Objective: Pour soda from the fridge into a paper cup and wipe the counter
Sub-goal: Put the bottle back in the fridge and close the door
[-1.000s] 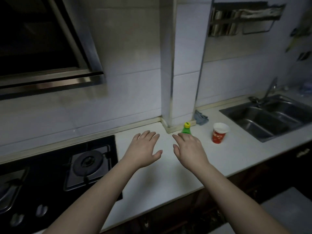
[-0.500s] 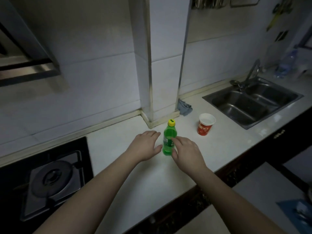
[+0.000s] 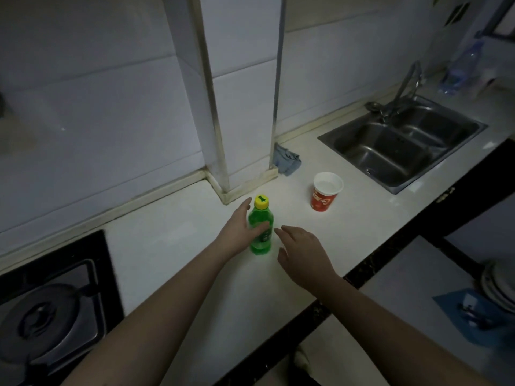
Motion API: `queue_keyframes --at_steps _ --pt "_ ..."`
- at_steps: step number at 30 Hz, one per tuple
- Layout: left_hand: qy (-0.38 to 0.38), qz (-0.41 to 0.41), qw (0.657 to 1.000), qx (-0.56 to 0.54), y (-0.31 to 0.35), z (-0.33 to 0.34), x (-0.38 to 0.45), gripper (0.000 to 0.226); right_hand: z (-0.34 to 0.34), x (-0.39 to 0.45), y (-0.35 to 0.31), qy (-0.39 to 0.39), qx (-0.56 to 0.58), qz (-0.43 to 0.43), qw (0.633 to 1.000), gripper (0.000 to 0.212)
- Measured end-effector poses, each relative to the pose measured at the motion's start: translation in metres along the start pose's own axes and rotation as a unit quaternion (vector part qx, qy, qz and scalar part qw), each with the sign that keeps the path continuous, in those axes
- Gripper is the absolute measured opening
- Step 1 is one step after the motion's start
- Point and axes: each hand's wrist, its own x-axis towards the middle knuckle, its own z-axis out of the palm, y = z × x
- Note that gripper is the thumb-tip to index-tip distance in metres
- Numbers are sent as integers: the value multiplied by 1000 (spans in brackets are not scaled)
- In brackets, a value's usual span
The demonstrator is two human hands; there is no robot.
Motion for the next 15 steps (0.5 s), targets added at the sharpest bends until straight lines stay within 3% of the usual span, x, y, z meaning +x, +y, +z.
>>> queue_keyframes --at_steps 6,15 --pt "57 -19 994 -95 3 29 5 62 20 3 39 -28 80 -8 996 57" --pt "143 -53 987 -43 6 46 13 60 40 14 80 -104 215 -40 970 60"
